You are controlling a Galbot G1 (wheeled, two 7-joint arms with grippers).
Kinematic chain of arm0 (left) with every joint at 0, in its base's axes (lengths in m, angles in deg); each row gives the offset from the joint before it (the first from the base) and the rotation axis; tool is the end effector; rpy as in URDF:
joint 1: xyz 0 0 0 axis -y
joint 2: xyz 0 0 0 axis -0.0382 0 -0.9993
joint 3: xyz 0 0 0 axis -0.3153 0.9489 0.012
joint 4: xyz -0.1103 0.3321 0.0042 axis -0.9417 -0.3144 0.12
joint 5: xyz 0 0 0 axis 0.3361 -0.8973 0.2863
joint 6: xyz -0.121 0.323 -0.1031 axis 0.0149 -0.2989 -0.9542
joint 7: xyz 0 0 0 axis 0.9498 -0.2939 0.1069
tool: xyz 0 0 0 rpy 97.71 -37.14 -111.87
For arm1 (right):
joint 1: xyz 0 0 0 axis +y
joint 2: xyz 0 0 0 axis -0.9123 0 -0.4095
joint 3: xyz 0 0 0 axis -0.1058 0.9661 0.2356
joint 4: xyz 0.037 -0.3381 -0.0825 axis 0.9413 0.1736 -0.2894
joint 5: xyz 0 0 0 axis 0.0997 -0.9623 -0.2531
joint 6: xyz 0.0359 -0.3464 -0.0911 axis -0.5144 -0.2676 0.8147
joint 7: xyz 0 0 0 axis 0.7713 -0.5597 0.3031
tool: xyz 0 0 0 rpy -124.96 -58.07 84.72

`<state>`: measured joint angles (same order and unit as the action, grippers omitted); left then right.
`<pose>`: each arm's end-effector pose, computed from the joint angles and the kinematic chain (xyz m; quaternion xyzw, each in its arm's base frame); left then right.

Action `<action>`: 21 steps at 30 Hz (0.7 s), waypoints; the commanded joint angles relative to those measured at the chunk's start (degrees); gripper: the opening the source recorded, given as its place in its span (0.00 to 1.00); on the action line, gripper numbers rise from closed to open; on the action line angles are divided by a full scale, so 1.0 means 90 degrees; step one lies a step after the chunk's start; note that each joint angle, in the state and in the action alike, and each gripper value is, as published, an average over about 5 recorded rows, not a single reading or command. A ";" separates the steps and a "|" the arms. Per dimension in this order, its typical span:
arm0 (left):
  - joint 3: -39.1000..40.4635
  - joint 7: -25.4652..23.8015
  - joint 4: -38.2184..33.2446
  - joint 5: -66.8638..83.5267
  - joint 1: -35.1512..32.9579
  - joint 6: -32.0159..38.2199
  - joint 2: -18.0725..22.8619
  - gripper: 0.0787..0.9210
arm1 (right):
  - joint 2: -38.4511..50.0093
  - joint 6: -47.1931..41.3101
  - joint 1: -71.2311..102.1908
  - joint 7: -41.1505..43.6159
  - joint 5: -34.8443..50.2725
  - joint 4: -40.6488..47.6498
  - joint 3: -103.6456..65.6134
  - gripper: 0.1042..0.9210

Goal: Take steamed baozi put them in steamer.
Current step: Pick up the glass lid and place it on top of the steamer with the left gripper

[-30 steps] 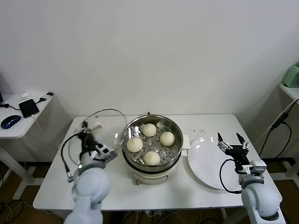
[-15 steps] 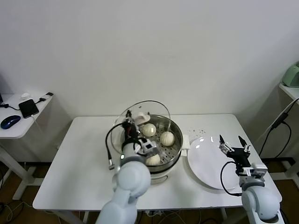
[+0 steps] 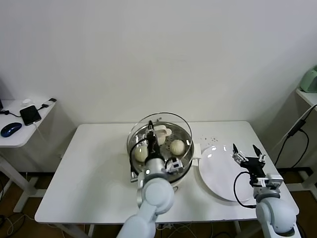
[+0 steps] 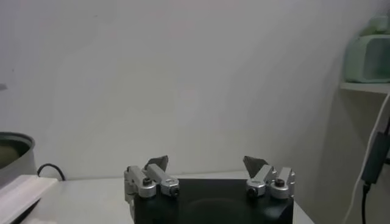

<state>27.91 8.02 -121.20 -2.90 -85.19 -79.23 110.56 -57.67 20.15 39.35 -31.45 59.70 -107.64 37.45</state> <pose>0.3056 -0.1989 -0.2434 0.0524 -0.7691 -0.6357 0.0402 0.2706 -0.1327 -0.2990 -0.0366 -0.9964 -0.0067 0.0758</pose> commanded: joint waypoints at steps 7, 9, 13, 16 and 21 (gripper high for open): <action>0.0189 0.0055 0.0622 -0.0673 -0.0017 0.0046 0.0315 0.09 | -0.0007 0.0077 0.0034 0.0008 0.0005 0.0073 -0.0004 0.88; 0.0187 0.0001 0.0624 -0.0711 -0.0025 0.0054 0.0315 0.09 | -0.0002 0.0091 0.0033 0.0008 0.0011 0.0090 -0.0009 0.88; 0.0192 -0.0070 0.0665 -0.0740 -0.0005 0.0060 0.0315 0.09 | -0.0003 0.0128 0.0027 0.0009 0.0010 0.0143 0.0008 0.88; 0.0211 -0.0120 0.0695 -0.0764 0.0003 0.0069 0.0315 0.09 | -0.0006 0.0153 0.0023 0.0009 0.0006 0.0177 0.0031 0.88; 0.0224 -0.0166 0.0741 -0.0784 0.0024 0.0100 0.0315 0.09 | -0.0003 0.0172 0.0022 0.0011 0.0014 0.0199 0.0031 0.88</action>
<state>29.66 7.21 -115.58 -8.92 -85.12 -78.49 110.59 -57.71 21.55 39.55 -31.37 59.76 -106.06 37.71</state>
